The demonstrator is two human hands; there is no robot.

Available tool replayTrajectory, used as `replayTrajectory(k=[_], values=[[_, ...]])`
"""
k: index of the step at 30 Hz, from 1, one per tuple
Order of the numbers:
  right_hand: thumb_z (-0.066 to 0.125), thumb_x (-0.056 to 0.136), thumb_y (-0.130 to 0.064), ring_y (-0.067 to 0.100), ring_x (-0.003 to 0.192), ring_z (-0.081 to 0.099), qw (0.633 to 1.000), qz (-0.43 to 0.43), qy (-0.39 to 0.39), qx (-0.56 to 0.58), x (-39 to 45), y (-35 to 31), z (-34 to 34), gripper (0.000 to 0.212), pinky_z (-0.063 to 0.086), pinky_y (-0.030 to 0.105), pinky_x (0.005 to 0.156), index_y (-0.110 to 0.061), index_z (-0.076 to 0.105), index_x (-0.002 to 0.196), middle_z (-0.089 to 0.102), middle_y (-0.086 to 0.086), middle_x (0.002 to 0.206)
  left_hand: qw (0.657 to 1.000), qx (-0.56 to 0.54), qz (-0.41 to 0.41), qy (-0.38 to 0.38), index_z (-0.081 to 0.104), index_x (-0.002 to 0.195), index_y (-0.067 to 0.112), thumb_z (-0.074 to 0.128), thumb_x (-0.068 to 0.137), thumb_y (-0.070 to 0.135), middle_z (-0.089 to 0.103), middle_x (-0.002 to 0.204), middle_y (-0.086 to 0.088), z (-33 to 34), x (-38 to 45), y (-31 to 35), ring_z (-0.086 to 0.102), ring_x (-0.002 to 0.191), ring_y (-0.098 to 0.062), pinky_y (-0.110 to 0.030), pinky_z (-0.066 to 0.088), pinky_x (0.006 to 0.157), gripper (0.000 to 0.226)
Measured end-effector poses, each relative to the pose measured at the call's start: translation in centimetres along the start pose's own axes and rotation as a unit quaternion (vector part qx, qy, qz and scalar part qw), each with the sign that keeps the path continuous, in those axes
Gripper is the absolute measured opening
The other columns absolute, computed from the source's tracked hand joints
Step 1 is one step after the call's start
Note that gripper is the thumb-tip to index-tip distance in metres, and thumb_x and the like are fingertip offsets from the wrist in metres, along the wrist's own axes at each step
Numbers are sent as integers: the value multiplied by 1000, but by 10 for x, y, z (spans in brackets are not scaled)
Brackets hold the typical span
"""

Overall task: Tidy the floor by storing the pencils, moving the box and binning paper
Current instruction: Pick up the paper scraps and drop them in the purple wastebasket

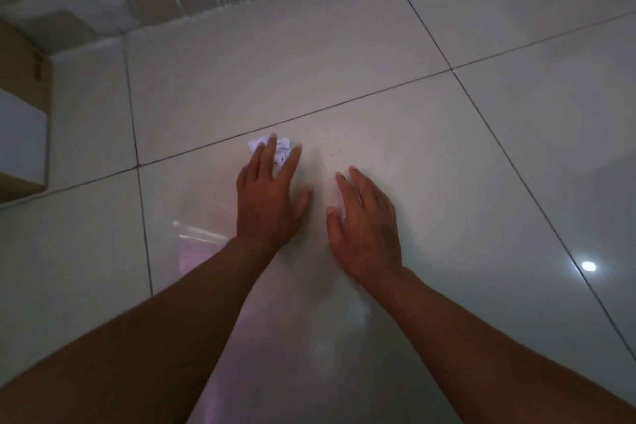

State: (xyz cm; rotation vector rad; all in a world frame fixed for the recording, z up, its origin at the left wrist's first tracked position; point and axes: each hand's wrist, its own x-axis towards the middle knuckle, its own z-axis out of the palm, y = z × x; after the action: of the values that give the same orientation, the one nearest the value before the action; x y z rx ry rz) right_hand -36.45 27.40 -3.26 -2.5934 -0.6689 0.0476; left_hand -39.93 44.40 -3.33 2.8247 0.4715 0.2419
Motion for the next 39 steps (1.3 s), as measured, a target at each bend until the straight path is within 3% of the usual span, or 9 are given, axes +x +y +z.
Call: replayTrajectory(k=[5,8,11,15,20,24,27,30,39], values=[[58,87,-47,23,109,54,998,7,15,-60,-13,15,-6,47,41,40,83,-30,58,131,55,0,130,994,13,-63,-84,20,157,35,44,93,65,0,167,-9,12,25,-4,-1,153,-33,-57,6,119,74],[56,91,-38,24,95,54,998,-26,23,-44,-19,19,0,36,43,39,75,-27,63,124,56,0,112,997,2,-55,-63,40,150,29,45,96,57,27,160,-15,18,19,-9,21,148,-36,-57,18,117,61],[55,94,-28,26,84,54,997,-49,41,-34,-23,21,5,22,45,38,68,-22,67,111,56,3,98,998,-19,10,52,64,126,17,55,94,35,57,127,-17,20,8,-10,51,119,-38,-49,45,95,38],[49,98,-26,29,74,56,997,-45,50,-28,-22,20,10,19,47,41,61,-18,65,95,56,5,85,998,2,34,52,65,108,17,48,94,31,57,104,-9,14,-10,-10,51,95,-31,-37,35,74,26],[43,97,-26,30,73,57,997,-1,45,62,-19,13,6,22,49,39,60,-16,63,95,56,6,86,995,-76,40,49,51,86,16,42,101,24,51,79,-6,10,-25,-15,50,72,-30,-38,41,62,19],[46,96,-18,31,78,62,988,46,66,130,-14,7,6,22,49,39,73,-12,67,102,62,9,92,967,-209,-109,95,46,79,12,38,105,22,52,68,-4,-1,-14,-21,52,61,-24,-40,45,59,30],[48,96,-14,30,89,65,983,70,73,150,-13,3,8,24,43,31,82,-8,69,107,69,11,99,932,-298,-182,94,56,94,8,35,106,21,64,79,-6,-13,-3,-24,65,54,-11,-31,53,48,28],[45,98,-17,29,92,65,981,94,61,158,-13,0,7,26,44,30,83,-11,68,108,69,9,102,926,-334,-160,68,57,106,13,36,106,18,62,81,-1,-21,-4,-21,58,44,-7,-20,45,39,21],[45,99,-30,26,76,57,983,80,30,160,-2,-14,-2,29,44,37,67,-15,62,82,63,5,80,955,-286,-73,33,51,57,25,43,90,25,53,53,7,-25,-14,-3,51,56,-14,-34,42,58,34]])
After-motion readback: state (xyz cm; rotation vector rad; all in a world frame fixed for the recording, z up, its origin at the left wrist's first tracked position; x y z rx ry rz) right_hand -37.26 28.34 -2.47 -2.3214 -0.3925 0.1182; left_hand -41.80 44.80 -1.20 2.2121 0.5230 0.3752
